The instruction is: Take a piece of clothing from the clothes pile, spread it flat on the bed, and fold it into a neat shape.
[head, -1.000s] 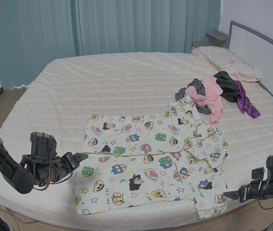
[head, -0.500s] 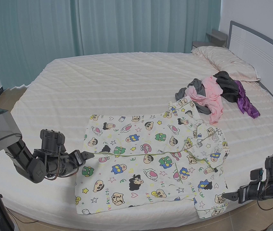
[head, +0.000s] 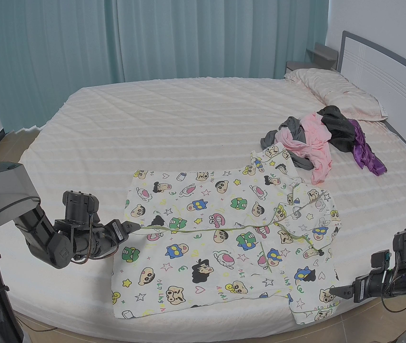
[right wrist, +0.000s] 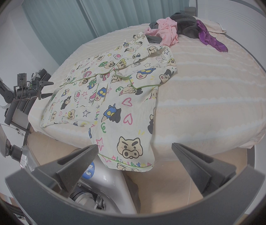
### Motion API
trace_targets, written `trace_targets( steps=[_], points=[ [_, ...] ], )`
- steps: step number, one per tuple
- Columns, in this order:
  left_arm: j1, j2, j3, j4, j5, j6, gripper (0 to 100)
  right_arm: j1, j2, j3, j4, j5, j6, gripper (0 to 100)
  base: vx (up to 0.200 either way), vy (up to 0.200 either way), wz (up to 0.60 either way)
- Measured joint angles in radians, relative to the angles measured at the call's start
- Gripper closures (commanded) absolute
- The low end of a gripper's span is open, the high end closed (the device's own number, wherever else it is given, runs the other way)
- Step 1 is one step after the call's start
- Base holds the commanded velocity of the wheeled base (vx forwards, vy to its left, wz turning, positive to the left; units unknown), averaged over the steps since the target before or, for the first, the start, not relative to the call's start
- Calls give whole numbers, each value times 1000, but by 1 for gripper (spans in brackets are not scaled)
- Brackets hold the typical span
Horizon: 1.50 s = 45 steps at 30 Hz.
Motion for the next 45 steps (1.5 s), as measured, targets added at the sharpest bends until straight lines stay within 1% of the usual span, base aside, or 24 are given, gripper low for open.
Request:
trace_targets(
  steps=[1,19,33,34,40,45],
  points=[
    [1,3,-2,0,0,0,100,0,0,0,0,0,0,0,0,0,0],
    [24,17,-11,4,6,1,100,11,3,1,0,0,3,0,0,0,0],
    [36,36,-32,-3,51,0,100,11,2,0,-1,-4,3,0,0,0,0],
    [36,38,-35,-3,51,0,0,11,2,0,-2,-4,3,0,0,0,0],
    [36,45,-40,1,55,-3,0,11,0,0,-2,-5,3,0,0,0,0],
    [40,43,-40,2,74,-5,0,6,-9,-1,-2,-6,3,0,0,0,0]
  ],
)
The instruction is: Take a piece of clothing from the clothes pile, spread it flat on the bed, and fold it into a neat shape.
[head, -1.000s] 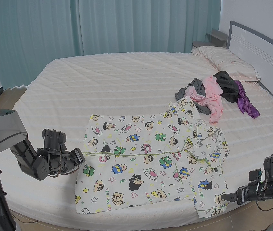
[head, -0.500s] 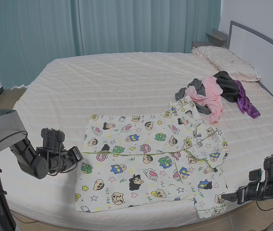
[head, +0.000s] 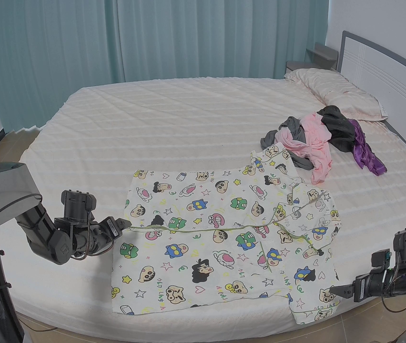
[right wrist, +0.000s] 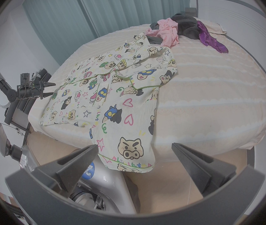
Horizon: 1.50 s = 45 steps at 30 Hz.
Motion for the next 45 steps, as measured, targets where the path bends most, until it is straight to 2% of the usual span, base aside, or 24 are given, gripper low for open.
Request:
trace_targets(
  steps=[5,9,17,24,30,35,39,45],
  points=[
    [1,-29,17,-3,1,4,0,-5,-8,-8,-1,0,6,0,0,0,0],
    [-2,-66,34,-5,7,2,0,-7,-11,-25,-2,-1,58,0,0,0,0],
    [5,-98,32,-5,34,-25,0,0,-14,-81,-3,-7,163,0,200,0,0],
    [6,-102,31,-4,34,-27,0,5,-13,-110,-3,-14,200,0,200,0,0],
    [6,-103,32,-5,36,-28,0,6,-10,-124,-8,-13,219,0,0,0,0],
    [2,-103,35,-4,37,-52,0,7,0,-158,-27,-14,308,0,0,-80,0],
    [-9,-104,36,-4,38,-71,0,6,27,-222,-46,-15,358,0,0,-200,0],
    [-24,-107,45,-3,41,-79,0,-3,97,-365,-50,-20,378,0,0,-100,0]
  ],
)
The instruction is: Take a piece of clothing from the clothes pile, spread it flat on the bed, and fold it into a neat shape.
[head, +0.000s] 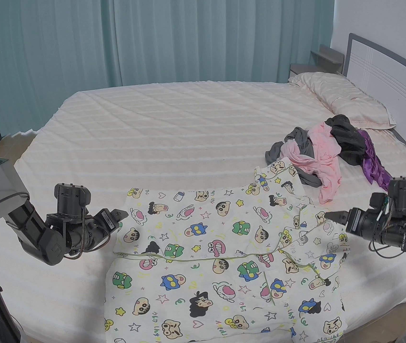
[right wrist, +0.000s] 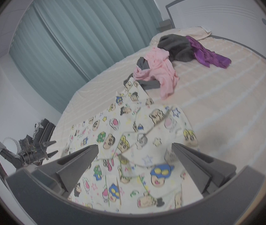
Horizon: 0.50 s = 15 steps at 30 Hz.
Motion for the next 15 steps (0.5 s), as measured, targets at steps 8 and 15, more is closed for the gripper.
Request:
trace_targets(
  steps=[8,15],
  points=[
    [-11,-3,21,0,29,-36,0,0,133,-249,47,-3,1,0,0,0,0],
    [-16,-9,46,0,45,-71,0,27,289,-512,147,-2,2,0,0,0,0]
  ],
)
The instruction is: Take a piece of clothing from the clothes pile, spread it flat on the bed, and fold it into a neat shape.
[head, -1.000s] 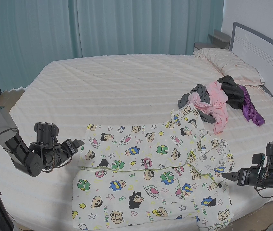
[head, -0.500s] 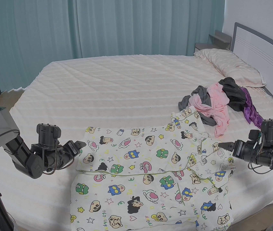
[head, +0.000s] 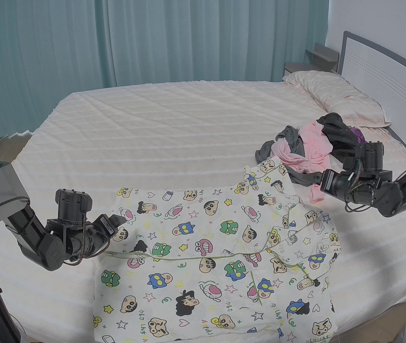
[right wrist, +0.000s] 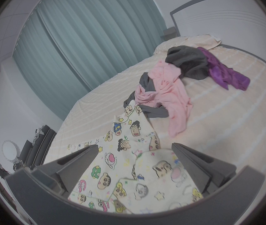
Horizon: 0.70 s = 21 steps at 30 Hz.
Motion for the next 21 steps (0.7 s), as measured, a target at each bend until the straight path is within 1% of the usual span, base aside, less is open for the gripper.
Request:
trace_targets(
  steps=[6,11,13,17,21],
  points=[
    [-4,-4,16,0,4,-20,0,36,148,-185,41,-2,2,0,0,0,0],
    [-4,-5,23,-1,5,-29,0,56,264,-321,81,-19,-11,0,0,0,0],
    [-4,-5,24,0,5,-30,0,60,300,-361,92,-31,-24,0,0,0,0],
    [-4,-5,31,-1,5,-31,0,63,369,-440,104,-77,-53,0,0,0,0],
    [-5,-6,35,-1,5,-31,0,63,420,-505,109,-93,-61,0,0,0,0]
  ],
)
